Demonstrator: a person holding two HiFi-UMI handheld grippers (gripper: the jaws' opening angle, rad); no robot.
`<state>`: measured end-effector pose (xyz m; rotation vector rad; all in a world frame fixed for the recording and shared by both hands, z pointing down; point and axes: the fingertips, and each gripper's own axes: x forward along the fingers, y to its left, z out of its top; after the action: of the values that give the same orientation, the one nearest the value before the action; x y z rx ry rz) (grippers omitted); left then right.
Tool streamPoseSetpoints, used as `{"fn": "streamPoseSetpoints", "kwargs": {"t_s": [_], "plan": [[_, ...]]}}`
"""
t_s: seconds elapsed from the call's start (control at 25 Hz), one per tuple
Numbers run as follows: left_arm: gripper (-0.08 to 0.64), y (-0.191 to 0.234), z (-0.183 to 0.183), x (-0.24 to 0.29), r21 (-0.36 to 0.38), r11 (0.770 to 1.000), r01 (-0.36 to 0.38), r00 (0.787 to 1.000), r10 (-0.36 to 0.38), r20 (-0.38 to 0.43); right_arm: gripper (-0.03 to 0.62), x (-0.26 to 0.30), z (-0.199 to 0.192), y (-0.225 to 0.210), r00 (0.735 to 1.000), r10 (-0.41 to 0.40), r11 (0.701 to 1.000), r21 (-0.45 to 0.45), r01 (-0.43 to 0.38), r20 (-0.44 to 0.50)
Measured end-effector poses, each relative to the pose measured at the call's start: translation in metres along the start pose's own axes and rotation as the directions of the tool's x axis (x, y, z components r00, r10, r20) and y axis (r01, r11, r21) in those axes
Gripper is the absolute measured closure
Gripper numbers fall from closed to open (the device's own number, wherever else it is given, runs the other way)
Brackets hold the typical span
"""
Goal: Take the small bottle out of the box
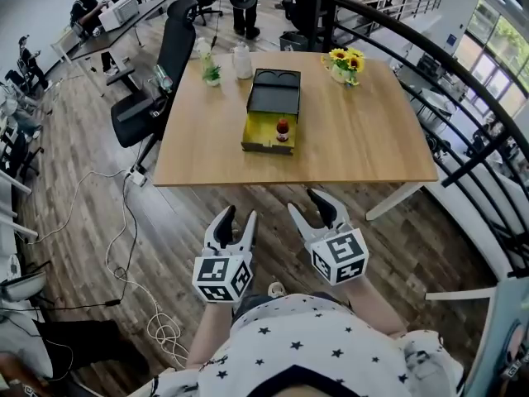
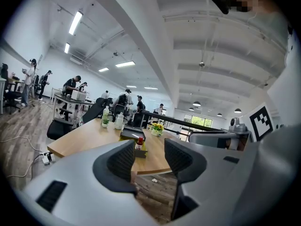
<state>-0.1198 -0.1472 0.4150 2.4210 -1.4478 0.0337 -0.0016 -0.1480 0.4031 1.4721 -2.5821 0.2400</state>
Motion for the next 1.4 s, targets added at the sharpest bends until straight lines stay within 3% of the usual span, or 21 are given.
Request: {"fn": "streamPoseSetpoints", "kwargs": {"t_s": [0.6,1.4], "plan": [[0.383,0.039,0.009,0.067,-0.012,1.0,0.019,1.0,-0.019,-0.017,0.414,0.068,0.002,-0.047,0.998,-0.056,0.998,0.008,0.056,-0.023],[0.383,0.107,0.017,0.201,-0.043,0.998,-0.045,0.997,0.042,-0.062,0.414,0.211,-0.017,-0.147,0.992,-0.045,0.998,-0.058,0.038,-0.118]]}}
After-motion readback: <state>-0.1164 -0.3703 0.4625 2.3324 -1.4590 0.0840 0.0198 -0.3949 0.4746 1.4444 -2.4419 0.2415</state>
